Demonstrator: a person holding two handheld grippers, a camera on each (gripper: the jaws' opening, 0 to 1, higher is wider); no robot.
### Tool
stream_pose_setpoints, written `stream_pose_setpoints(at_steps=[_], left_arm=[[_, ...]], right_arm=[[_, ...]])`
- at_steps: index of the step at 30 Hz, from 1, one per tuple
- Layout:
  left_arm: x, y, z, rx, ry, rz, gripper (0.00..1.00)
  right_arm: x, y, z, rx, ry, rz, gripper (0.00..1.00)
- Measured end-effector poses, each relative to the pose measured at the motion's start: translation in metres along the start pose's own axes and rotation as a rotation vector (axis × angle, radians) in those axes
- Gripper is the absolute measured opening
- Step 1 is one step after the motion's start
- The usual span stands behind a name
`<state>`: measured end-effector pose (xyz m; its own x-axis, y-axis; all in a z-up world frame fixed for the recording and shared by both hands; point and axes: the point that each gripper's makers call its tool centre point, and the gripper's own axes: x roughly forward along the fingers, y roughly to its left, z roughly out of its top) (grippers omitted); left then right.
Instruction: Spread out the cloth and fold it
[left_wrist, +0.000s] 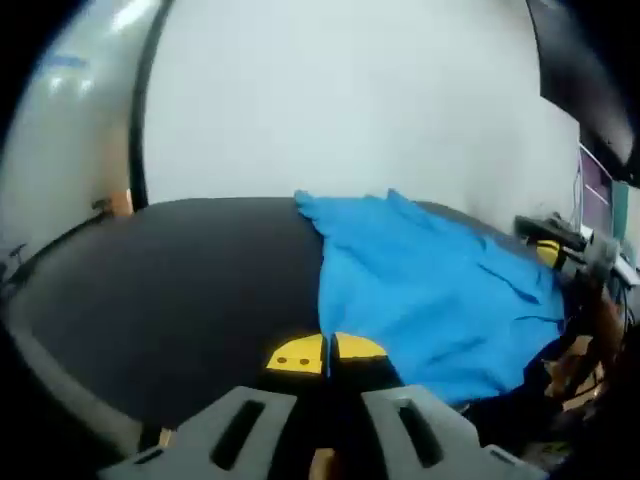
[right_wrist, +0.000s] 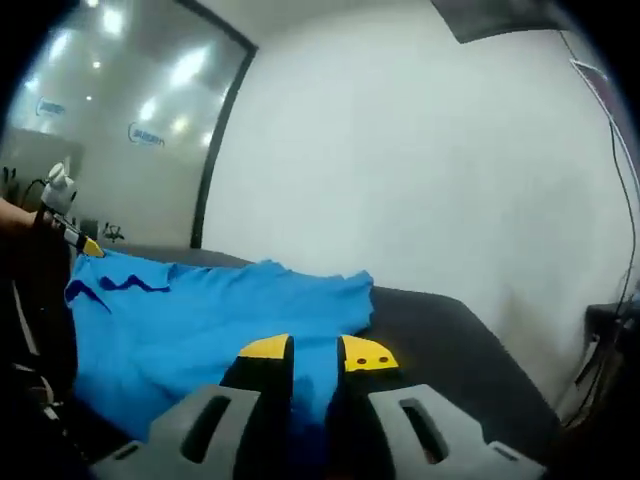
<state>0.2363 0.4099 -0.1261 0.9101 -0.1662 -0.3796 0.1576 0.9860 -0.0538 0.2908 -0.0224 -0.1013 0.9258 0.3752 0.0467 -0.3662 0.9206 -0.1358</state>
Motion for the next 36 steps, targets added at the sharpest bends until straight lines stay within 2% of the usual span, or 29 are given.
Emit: stream_pose_setpoints(at_steps=[3,5,6,8,9,10,11,12,13,14,15,16,18,19,20,21,23,24,25,26,27,28,29,30,31,32,33,35,36], left_arm=[[-0.005,-0.008,-0.014,0.045,0.058,0.021,0.0],[0.001,-0.01,-0.019,0.068,0.067,0.024,0.0],[0.005,-0.009,-0.021,0.068,0.078,0.024,0.0],[0.008,-0.013,-0.025,0.01,0.104,-0.019,0.02],[0.007,-0.011,-0.017,-0.022,0.079,-0.028,0.06],[0.005,-0.006,-0.003,-0.034,0.026,-0.025,0.14],[0.002,-0.001,0.011,-0.033,-0.024,-0.015,0.18],[-0.003,0.001,0.025,-0.009,-0.067,-0.012,0.18],[-0.006,-0.009,0.037,0.043,-0.11,-0.065,0.18],[-0.01,-0.026,0.046,0.107,-0.152,-0.143,0.18],[-0.012,-0.045,0.047,0.161,-0.163,-0.226,0.18],[-0.016,-0.07,0.039,0.177,-0.138,-0.336,0.18],[-0.025,-0.114,0.017,0.077,-0.03,-0.537,0.19],[-0.024,-0.128,0.006,0.044,0.023,-0.573,0.2],[-0.021,-0.135,-0.002,0.08,0.041,-0.578,0.2],[-0.019,-0.143,-0.004,0.155,0.018,-0.581,0.2],[-0.014,-0.151,-0.006,0.254,-0.023,-0.552,0.2],[-0.012,-0.152,-0.008,0.305,-0.022,-0.536,0.2],[-0.012,-0.159,-0.008,0.323,-0.048,-0.56,0.2],[-0.012,-0.16,-0.009,0.305,-0.047,-0.569,0.2],[-0.012,-0.165,-0.012,0.279,-0.031,-0.606,0.2],[-0.011,-0.163,-0.013,0.265,-0.026,-0.614,0.2],[-0.009,-0.161,-0.011,0.257,-0.034,-0.615,0.2],[-0.007,-0.159,-0.008,0.249,-0.044,-0.615,0.2],[-0.005,-0.156,-0.005,0.238,-0.053,-0.612,0.2],[-0.004,-0.152,-0.002,0.225,-0.061,-0.608,0.19],[-0.002,-0.148,0.002,0.21,-0.073,-0.603,0.19],[0.0,-0.139,0.009,0.176,-0.086,-0.585,0.19],[0.001,-0.135,0.012,0.162,-0.097,-0.577,0.19]], right_arm=[[-0.001,0.003,0.002,-0.001,-0.008,0.015,0.15],[-0.002,0.004,0.004,0.016,-0.017,0.026,0.15],[-0.003,0.004,0.006,0.026,-0.022,0.03,0.16],[-0.005,0.005,0.008,0.058,-0.027,0.037,0.16],[-0.007,0.007,0.01,0.081,-0.028,0.041,0.16],[-0.011,0.008,0.011,0.113,-0.023,0.042,0.17],[-0.016,0.007,0.007,0.179,0.021,0.007,0.17],[-0.025,0.004,-0.001,0.208,0.11,-0.045,0.17],[-0.033,0.001,-0.002,0.15,0.155,-0.081,0.17],[-0.037,0.005,0.005,0.099,0.126,-0.075,0.18],[-0.047,0.021,0.017,0.024,0.078,-0.024,0.2],[-0.051,0.026,0.017,0.02,0.088,-0.005,0.22],[-0.062,0.043,0.008,0.009,0.151,0.059,0.28],[-0.066,0.049,-0.002,-0.006,0.204,0.089,0.3],[-0.068,0.05,-0.011,0.0,0.237,0.091,0.32],[-0.067,0.047,-0.016,0.01,0.242,0.072,0.32],[-0.066,0.03,-0.026,0.04,0.267,-0.017,0.31],[-0.064,0.022,-0.024,0.037,0.245,-0.056,0.31],[-0.062,0.013,-0.023,0.038,0.233,-0.096,0.31],[-0.059,0.007,-0.024,0.013,0.245,-0.119,0.31],[-0.056,0.003,-0.029,-0.022,0.27,-0.126,0.31],[-0.052,0.002,-0.038,-0.035,0.307,-0.118,0.31],[-0.048,0.006,-0.05,-0.008,0.352,-0.095,0.3],[-0.044,0.01,-0.056,0.038,0.359,-0.08,0.26],[-0.037,0.012,-0.05,0.152,0.289,-0.086,0.2],[-0.037,0.015,-0.054,0.192,0.318,-0.069,0.12],[-0.04,0.01,-0.053,0.186,0.308,-0.1,0.09],[-0.047,0.007,-0.046,0.053,0.295,-0.114,0.05],[-0.052,0.007,-0.043,0.048,0.292,-0.12,0.03]])
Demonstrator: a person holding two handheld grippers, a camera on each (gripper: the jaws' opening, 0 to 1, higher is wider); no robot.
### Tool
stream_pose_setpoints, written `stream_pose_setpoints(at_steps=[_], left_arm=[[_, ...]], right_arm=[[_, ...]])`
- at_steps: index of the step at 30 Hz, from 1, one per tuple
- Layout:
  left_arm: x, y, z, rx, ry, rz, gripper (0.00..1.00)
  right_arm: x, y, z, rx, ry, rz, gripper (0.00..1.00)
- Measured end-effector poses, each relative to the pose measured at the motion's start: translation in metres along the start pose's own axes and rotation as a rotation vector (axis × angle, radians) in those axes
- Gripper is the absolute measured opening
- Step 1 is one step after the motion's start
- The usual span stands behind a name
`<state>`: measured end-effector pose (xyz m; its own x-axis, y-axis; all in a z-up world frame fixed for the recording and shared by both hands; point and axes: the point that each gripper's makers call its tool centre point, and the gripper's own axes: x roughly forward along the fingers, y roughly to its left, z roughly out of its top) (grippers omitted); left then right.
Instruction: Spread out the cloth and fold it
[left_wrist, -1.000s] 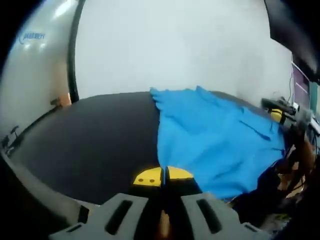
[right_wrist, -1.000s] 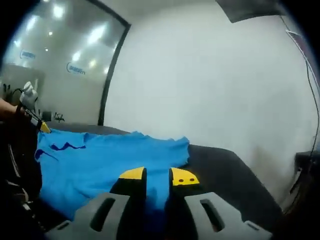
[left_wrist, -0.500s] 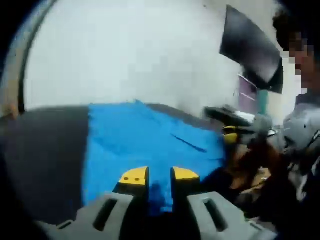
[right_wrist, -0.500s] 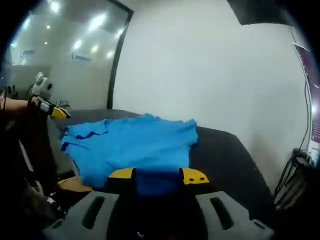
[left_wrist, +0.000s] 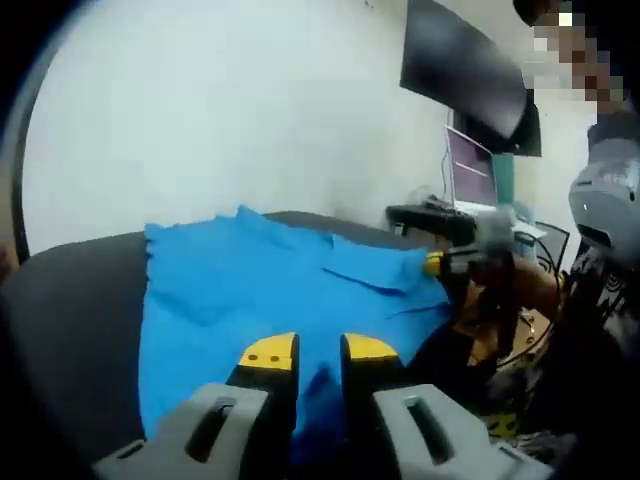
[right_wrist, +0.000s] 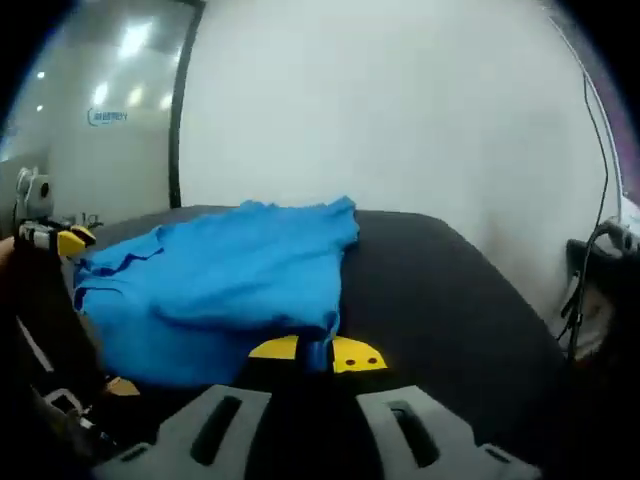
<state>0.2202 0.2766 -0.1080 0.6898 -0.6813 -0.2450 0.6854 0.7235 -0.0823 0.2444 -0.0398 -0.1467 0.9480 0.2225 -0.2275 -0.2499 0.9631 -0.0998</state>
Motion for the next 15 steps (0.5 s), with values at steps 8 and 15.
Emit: stream_pose_setpoints(at_steps=[8,15], left_arm=[[-0.012,0.038,0.025,-0.169,-0.128,0.065,0.19],[-0.024,0.06,0.049,-0.247,-0.208,0.12,0.18]], right_arm=[[-0.041,0.008,-0.002,-0.014,-0.065,-0.015,0.01],[-0.07,0.017,-0.011,0.016,-0.06,0.037,0.0]])
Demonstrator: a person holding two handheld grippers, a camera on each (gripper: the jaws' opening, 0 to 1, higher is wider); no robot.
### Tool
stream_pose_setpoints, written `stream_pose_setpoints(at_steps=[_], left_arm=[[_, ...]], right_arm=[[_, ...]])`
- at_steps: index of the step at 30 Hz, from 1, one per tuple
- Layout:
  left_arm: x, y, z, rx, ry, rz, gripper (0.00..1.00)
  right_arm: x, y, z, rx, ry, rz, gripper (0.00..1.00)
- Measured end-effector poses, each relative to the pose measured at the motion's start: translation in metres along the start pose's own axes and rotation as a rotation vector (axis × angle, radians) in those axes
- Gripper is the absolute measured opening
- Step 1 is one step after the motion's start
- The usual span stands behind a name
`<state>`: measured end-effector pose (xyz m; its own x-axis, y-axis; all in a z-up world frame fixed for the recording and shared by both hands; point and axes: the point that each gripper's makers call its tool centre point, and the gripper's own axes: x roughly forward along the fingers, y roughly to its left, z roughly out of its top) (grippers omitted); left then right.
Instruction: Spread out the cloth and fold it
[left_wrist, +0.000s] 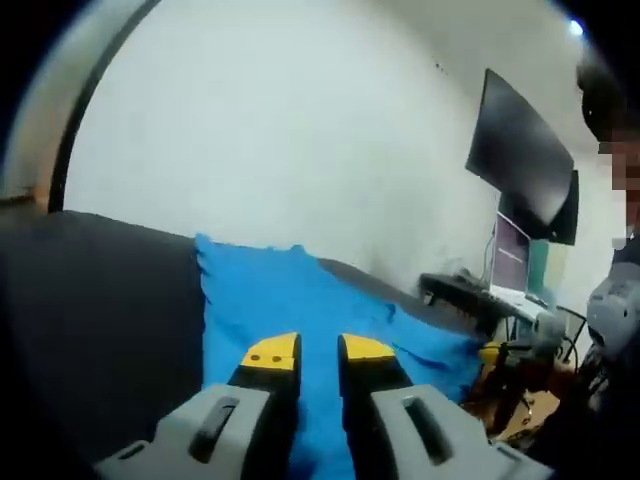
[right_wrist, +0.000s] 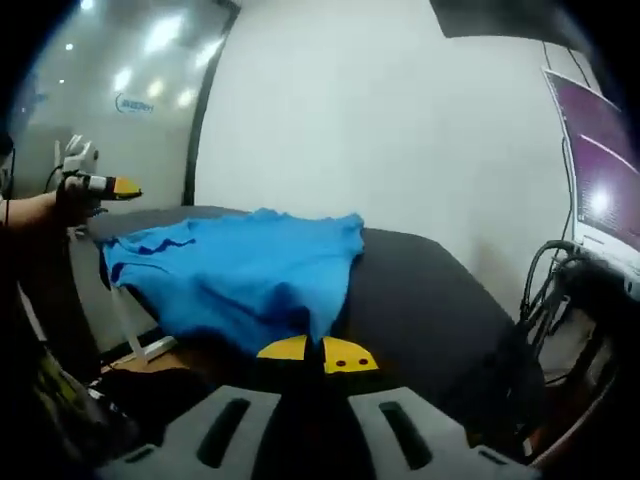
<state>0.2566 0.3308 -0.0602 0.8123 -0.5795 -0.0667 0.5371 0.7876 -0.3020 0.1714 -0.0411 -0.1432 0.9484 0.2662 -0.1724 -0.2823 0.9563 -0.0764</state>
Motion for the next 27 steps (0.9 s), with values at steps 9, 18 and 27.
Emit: stream_pose_setpoints(at_steps=[9,18,27], left_arm=[[0.006,0.007,0.043,0.049,-0.049,0.042,0.18],[0.065,0.071,0.115,0.112,-0.133,0.116,0.18],[0.157,0.153,0.073,0.111,0.042,0.212,0.18]], right_arm=[[-0.025,0.013,0.025,-0.026,-0.041,0.104,0.35],[0.03,0.006,0.167,-0.034,-0.435,0.095,0.3],[0.15,-0.037,0.232,-0.013,-0.453,0.06,0.3]])
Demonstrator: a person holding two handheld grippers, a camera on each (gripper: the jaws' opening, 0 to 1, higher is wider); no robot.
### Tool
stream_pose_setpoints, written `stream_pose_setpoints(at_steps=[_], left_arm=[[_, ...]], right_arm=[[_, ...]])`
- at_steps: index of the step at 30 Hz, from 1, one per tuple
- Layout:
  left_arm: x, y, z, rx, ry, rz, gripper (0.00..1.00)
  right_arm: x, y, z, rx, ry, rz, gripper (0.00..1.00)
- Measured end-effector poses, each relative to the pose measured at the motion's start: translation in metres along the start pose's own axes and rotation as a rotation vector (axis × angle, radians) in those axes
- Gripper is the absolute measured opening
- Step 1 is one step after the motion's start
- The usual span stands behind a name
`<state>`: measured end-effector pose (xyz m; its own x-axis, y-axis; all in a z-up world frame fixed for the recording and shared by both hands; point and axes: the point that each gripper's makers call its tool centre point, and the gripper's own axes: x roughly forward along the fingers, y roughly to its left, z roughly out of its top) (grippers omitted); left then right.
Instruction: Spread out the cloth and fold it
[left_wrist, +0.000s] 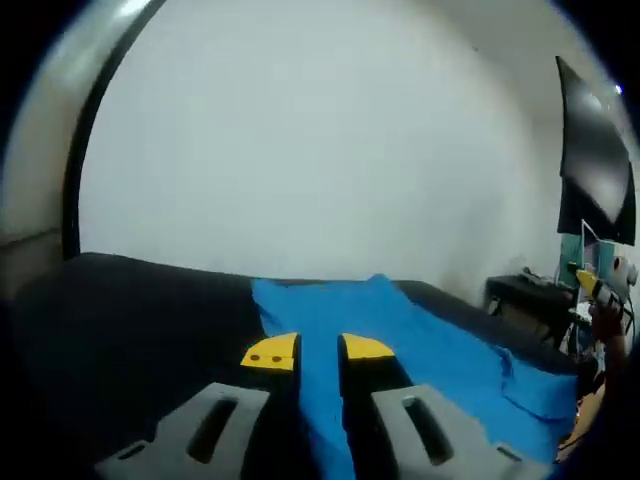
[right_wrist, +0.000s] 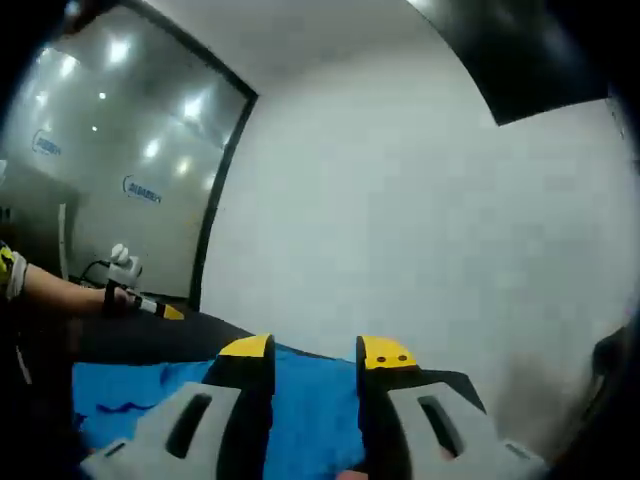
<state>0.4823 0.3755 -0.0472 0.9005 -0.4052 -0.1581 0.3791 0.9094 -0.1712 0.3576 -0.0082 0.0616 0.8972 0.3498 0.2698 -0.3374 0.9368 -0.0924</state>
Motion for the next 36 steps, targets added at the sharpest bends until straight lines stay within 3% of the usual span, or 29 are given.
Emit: stream_pose_setpoints(at_steps=[4,6,8,10,11,12,14,15,16,19,20,24,27,29,33,36], left_arm=[[0.043,0.023,0.005,-0.037,-0.012,0.025,0.19],[0.073,0.038,0.005,-0.072,-0.025,0.052,0.25],[0.099,0.065,0.009,0.018,-0.079,0.151,0.33],[0.122,0.092,-0.004,0.108,-0.031,0.241,0.4],[0.13,0.101,-0.017,0.09,0.018,0.262,0.37],[0.138,0.103,-0.03,0.02,0.05,0.254,0.32],[0.155,0.09,-0.054,-0.136,0.127,0.159,0.27],[0.16,0.085,-0.061,-0.145,0.153,0.135,0.27],[0.166,0.083,-0.068,-0.097,0.184,0.125,0.27],[0.185,0.091,-0.075,0.149,0.225,0.199,0.27],[0.194,0.09,-0.07,0.164,0.204,0.201,0.27],[0.222,0.086,-0.065,0.094,0.196,0.192,0.25],[0.239,0.084,-0.06,0.154,0.173,0.19,0.24],[0.249,0.083,-0.057,0.169,0.156,0.172,0.24],[0.264,0.082,-0.052,0.117,0.131,0.134,0.29],[0.274,0.077,-0.053,0.153,0.138,0.123,0.27]], right_arm=[[0.041,-0.044,-0.026,0.01,0.05,-0.061,0.29],[0.061,-0.062,-0.043,0.023,0.061,-0.086,0.29],[0.081,-0.076,-0.063,0.032,0.069,-0.091,0.28],[0.097,-0.084,-0.09,0.011,0.114,-0.079,0.28],[0.101,-0.09,-0.1,-0.011,0.143,-0.086,0.28],[0.109,-0.098,-0.117,-0.028,0.17,-0.099,0.28],[0.12,-0.106,-0.134,-0.024,0.189,-0.114,0.28],[0.126,-0.108,-0.146,-0.018,0.212,-0.107,0.28],[0.132,-0.109,-0.157,-0.029,0.24,-0.089,0.28],[0.147,-0.115,-0.183,-0.072,0.293,-0.074,0.28],[0.151,-0.117,-0.19,-0.076,0.306,-0.07,0.28],[0.158,-0.124,-0.213,-0.016,0.326,-0.084,0.28],[0.163,-0.129,-0.223,0.052,0.305,-0.094,0.28],[0.168,-0.132,-0.231,0.061,0.31,-0.098,0.28],[0.18,-0.136,-0.245,0.053,0.352,-0.096,0.28],[0.194,-0.136,-0.25,0.025,0.376,-0.074,0.28]])
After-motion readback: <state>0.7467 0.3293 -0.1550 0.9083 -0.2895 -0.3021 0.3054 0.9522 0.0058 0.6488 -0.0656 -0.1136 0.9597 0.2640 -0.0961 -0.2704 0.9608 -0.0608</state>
